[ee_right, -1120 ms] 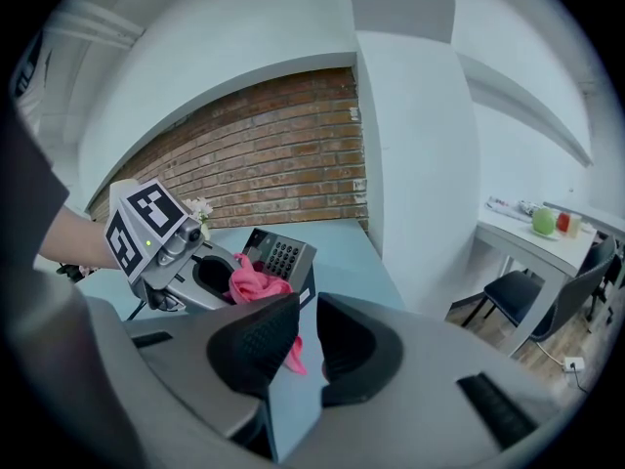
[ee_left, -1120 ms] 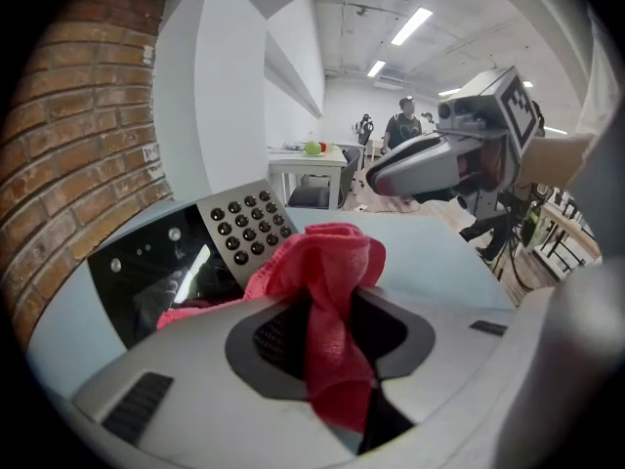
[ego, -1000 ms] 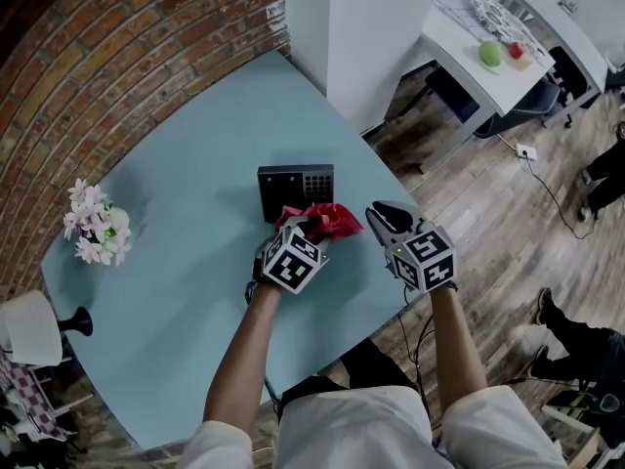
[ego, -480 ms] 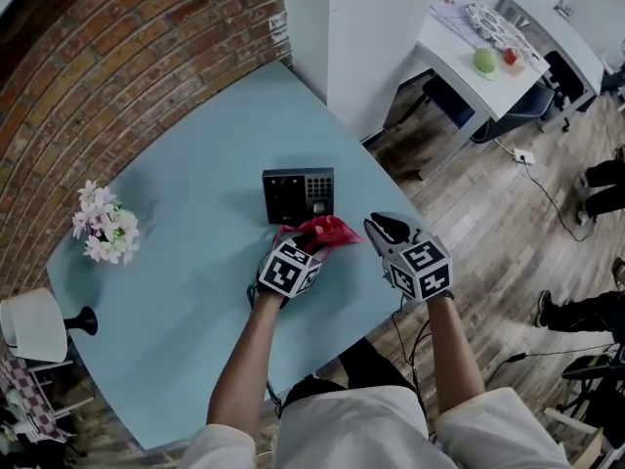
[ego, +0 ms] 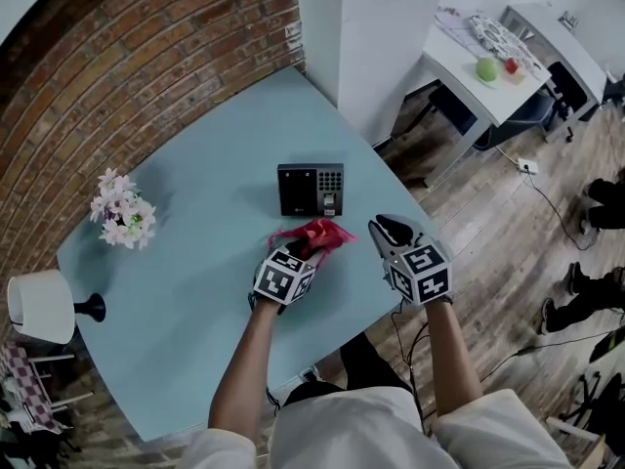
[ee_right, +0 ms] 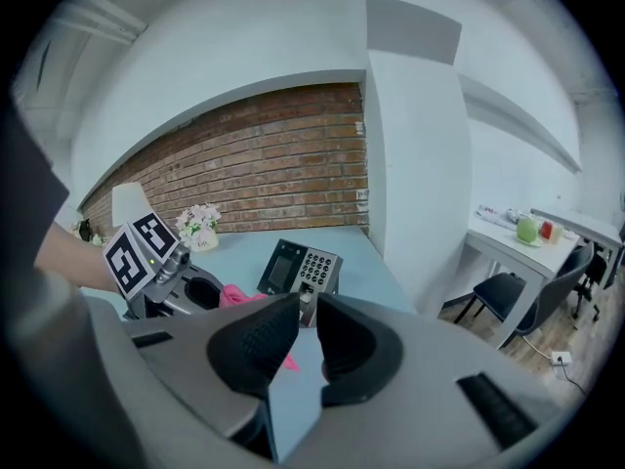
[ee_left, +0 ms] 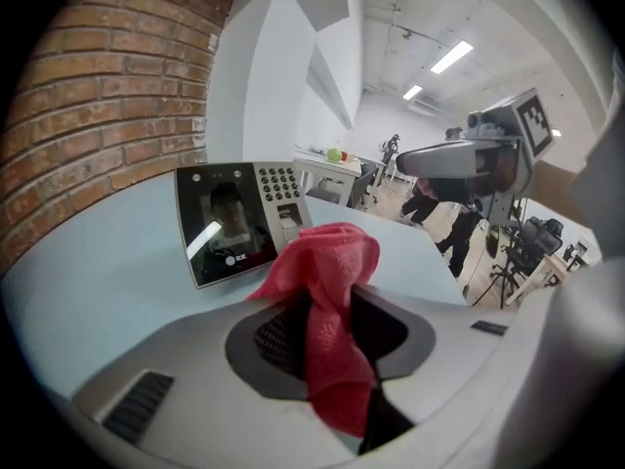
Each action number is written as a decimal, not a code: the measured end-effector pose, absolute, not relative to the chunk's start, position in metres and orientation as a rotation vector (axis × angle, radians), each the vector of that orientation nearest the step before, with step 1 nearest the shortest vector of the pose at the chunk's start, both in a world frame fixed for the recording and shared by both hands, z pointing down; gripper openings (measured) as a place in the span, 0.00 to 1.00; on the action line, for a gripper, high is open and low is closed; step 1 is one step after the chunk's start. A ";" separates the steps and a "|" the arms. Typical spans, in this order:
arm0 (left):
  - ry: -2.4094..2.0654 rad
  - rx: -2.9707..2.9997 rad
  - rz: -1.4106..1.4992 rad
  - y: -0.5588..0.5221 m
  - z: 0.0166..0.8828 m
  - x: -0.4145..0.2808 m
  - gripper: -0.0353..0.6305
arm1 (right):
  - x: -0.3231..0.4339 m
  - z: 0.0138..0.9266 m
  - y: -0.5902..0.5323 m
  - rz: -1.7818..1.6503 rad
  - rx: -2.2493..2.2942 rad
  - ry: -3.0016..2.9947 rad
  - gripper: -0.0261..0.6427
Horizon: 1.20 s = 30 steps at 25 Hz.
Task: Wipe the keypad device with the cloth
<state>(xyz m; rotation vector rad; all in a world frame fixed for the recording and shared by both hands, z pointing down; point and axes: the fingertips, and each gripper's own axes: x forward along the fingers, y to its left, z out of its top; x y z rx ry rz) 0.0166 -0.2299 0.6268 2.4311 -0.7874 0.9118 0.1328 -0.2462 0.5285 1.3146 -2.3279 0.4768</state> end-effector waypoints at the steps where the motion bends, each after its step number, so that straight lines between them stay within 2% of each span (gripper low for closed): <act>1: -0.799 2.435 0.908 -0.227 0.623 0.013 0.27 | 0.131 0.525 -0.242 0.474 1.320 -2.327 0.16; 13: -0.973 2.537 0.752 -0.178 0.543 -0.036 0.27 | 0.110 0.466 -0.184 0.374 1.398 -2.335 0.16; 15: -1.001 2.557 0.723 -0.166 0.529 -0.043 0.27 | 0.104 0.459 -0.174 0.351 1.403 -2.332 0.08; 26: -1.141 2.664 0.540 -0.096 0.453 -0.082 0.27 | 0.075 0.402 -0.097 0.225 1.467 -2.369 0.08; 27: -1.154 2.673 0.522 -0.089 0.445 -0.086 0.27 | 0.073 0.397 -0.089 0.219 1.475 -2.378 0.05; 30: -1.190 2.697 0.484 -0.069 0.425 -0.095 0.27 | 0.066 0.382 -0.068 0.200 1.482 -2.404 0.05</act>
